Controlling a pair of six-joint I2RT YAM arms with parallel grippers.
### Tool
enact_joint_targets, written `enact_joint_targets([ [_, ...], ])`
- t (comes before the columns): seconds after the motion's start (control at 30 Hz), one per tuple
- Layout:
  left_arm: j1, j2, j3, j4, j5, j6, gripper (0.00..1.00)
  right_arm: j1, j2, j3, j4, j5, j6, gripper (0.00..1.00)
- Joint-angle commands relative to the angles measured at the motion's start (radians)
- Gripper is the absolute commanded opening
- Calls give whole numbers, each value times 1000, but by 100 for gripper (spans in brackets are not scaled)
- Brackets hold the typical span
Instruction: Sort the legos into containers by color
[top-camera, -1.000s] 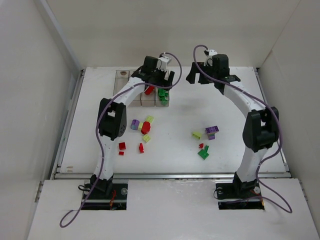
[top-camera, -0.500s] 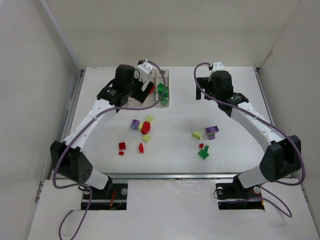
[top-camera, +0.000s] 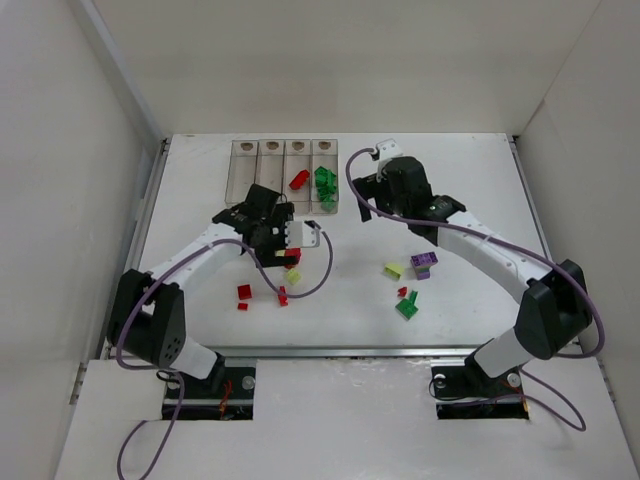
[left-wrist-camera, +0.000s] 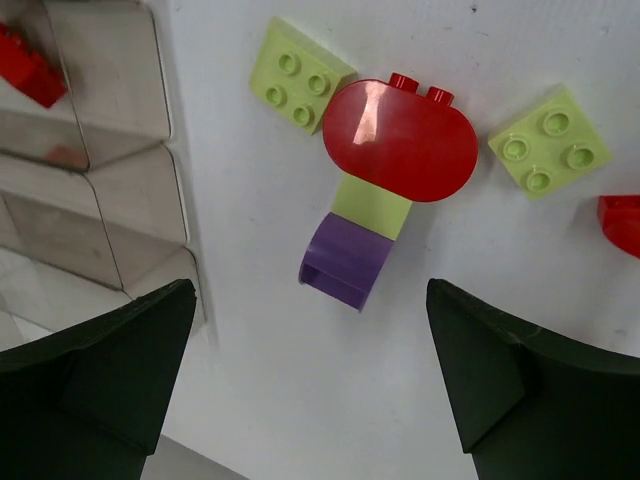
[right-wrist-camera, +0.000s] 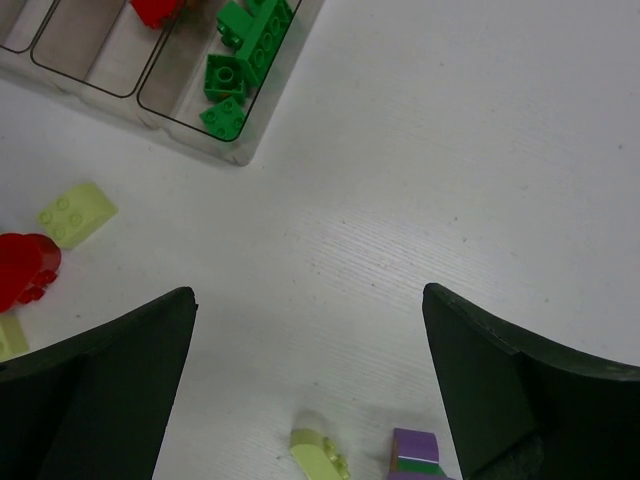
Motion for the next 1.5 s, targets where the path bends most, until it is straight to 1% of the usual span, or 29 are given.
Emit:
enact_joint_targets([
  [0.0, 19, 43, 45, -56, 113, 284, 100, -2, -19, 32, 52, -14, -13, 100],
  [0.03, 19, 57, 45, -86, 123, 297, 100, -2, -29, 23, 52, -5, -13, 100],
  [0.07, 19, 77, 45, -87, 123, 318, 100, -2, -29, 11, 52, 8, -13, 100],
  [0.17, 19, 126, 45, -87, 123, 318, 100, -2, -29, 11, 52, 18, -23, 100],
  [0.33, 7, 186, 79, -113, 133, 288, 99, -2, -6, 20, 52, 7, -23, 100],
  [0.37, 7, 186, 79, -113, 133, 279, 97, -2, -6, 29, 52, -4, -23, 100],
  [0.5, 7, 217, 79, -88, 133, 251, 83, -2, 14, 39, 52, -13, -32, 100],
  [0.53, 7, 217, 79, -88, 133, 251, 74, -2, 14, 39, 52, -13, -32, 100],
  [0.6, 7, 226, 90, -104, 133, 239, 65, -2, 14, 48, 52, -22, -32, 100],
  [0.63, 7, 226, 90, -114, 133, 239, 57, -2, 14, 48, 52, -22, -32, 100],
  [0.67, 7, 226, 90, -114, 133, 239, 57, -2, 14, 48, 52, -22, -32, 100],
  [0.7, 7, 217, 90, -114, 133, 239, 49, -2, 14, 48, 52, -22, -32, 100],
  [0.8, 7, 208, 81, -134, 151, 239, 36, -2, 14, 48, 52, -31, -23, 100],
  [0.83, 7, 208, 81, -134, 151, 239, 29, -2, 14, 48, 52, -31, -23, 100],
  [0.93, 16, 198, 108, -171, 171, 190, 22, -2, 3, 48, 43, -31, -13, 100],
  [0.97, 16, 189, 122, -197, 171, 168, 16, -2, 3, 48, 43, -31, -13, 100],
  [1.0, 16, 179, 136, -208, 171, 144, 13, -2, -8, 48, 43, -31, -1, 100],
  [1.13, 80, 130, 219, -258, 232, 29, 4, -2, -46, 57, 23, -22, 42, 100],
  [1.17, 91, 120, 257, -269, 272, 3, 3, -11, -46, 57, 23, -36, 42, 100],
  [1.2, 102, 110, 278, -288, 292, -54, 3, -22, -55, 66, 23, -80, 54, 100],
  [1.23, 111, 91, 298, -288, 315, -86, 0, -22, -55, 84, 23, -112, 54, 100],
  [1.27, 120, 80, 332, -288, 350, -122, 0, -34, -55, 98, 10, -148, 68, 100],
  [1.3, 121, 71, 346, -288, 366, -157, 0, -34, -55, 114, 1, -234, 82, 100],
  [1.37, 121, 48, 369, -288, 399, -241, 0, -46, -25, 161, 1, -338, 109, 100],
  [1.4, 121, 48, 392, -288, 412, -273, 0, -55, -13, 195, 1, -451, 121, 100],
  [1.47, 121, 48, 413, -272, 412, -333, 0, -55, 15, 228, 26, -562, 157, 100],
])
